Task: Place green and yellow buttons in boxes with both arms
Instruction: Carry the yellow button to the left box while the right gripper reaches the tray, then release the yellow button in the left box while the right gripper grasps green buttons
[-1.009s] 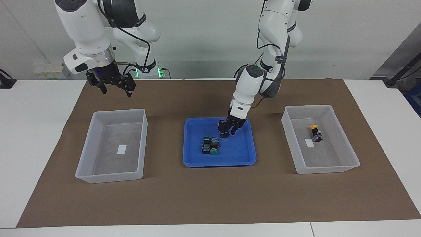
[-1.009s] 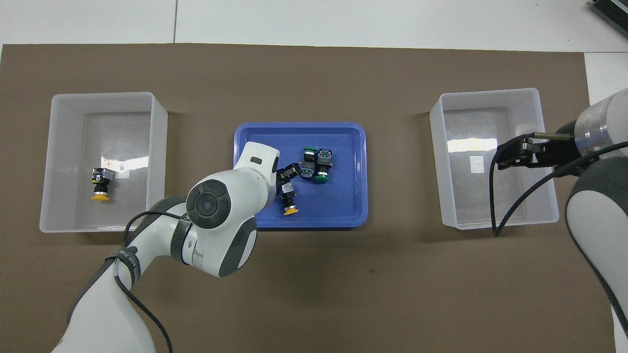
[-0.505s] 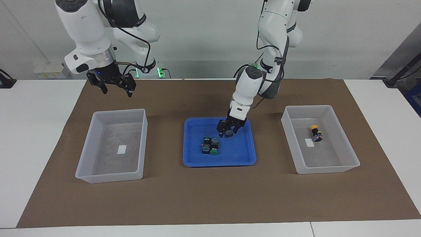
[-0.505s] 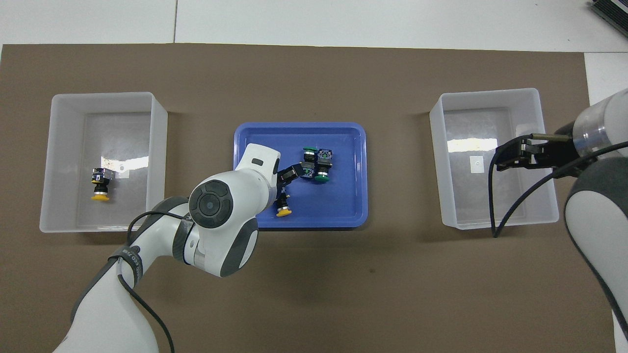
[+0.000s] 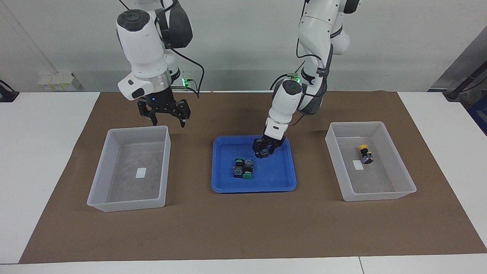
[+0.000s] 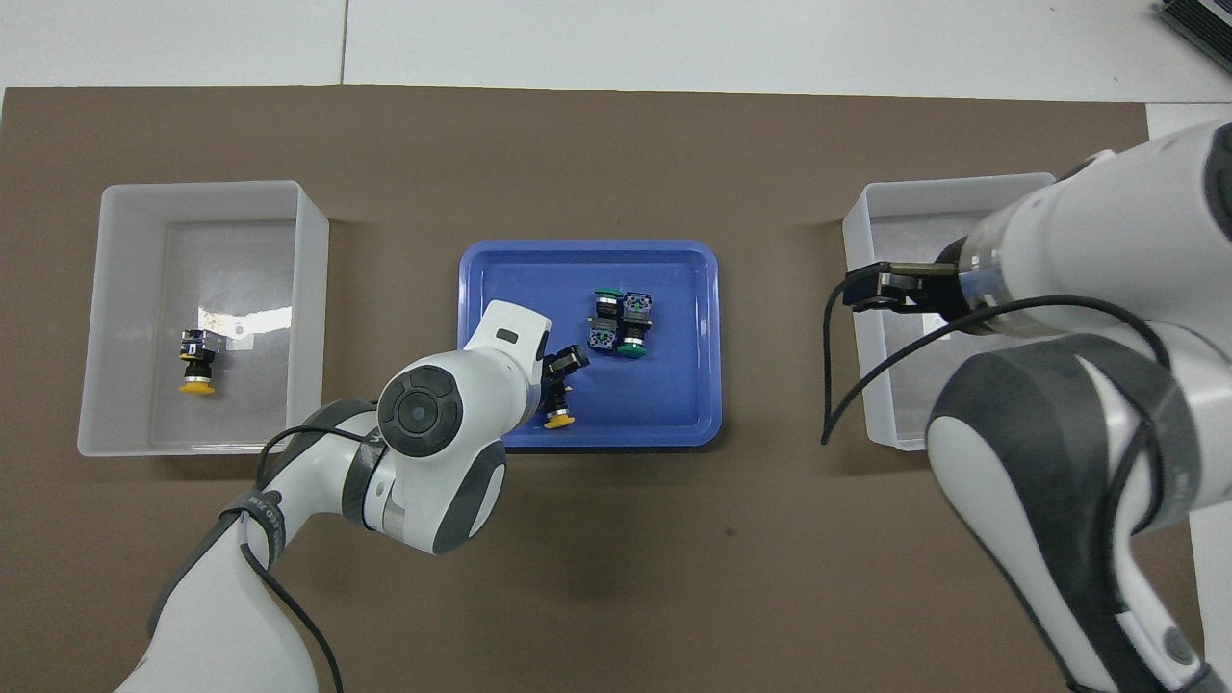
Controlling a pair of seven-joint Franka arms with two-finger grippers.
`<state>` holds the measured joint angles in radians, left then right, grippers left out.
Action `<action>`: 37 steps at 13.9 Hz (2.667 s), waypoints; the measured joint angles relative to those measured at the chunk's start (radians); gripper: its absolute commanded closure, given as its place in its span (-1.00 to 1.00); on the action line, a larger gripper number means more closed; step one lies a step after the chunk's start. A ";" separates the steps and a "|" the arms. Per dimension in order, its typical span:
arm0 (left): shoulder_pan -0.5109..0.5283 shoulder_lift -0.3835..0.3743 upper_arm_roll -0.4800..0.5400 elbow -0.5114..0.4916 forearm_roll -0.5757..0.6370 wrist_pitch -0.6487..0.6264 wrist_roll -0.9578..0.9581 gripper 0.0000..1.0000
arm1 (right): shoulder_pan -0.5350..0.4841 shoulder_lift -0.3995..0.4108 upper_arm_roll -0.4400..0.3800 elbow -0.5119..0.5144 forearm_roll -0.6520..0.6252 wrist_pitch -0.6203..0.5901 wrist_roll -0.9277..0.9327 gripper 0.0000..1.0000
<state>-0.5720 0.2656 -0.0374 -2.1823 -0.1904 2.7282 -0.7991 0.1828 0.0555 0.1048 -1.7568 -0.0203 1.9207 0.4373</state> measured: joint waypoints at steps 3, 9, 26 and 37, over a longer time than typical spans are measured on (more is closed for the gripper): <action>0.000 -0.008 0.000 0.002 0.000 -0.001 0.003 0.98 | 0.047 0.077 0.001 -0.002 0.000 0.126 0.080 -1.00; 0.013 -0.005 0.015 0.067 0.000 -0.101 0.003 1.00 | 0.148 0.241 0.001 0.009 0.000 0.348 0.211 -0.33; 0.577 -0.062 0.033 0.392 0.024 -0.671 0.777 1.00 | 0.244 0.446 0.001 0.018 -0.038 0.525 0.241 -0.33; 0.627 -0.100 0.026 0.186 0.024 -0.449 0.879 -0.49 | 0.238 0.445 -0.005 0.007 -0.047 0.535 0.240 -0.33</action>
<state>0.0545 0.1654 -0.0116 -1.9967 -0.1664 2.2796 0.0797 0.4208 0.5010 0.0996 -1.7498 -0.0675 2.4560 0.6777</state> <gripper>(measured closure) 0.256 0.335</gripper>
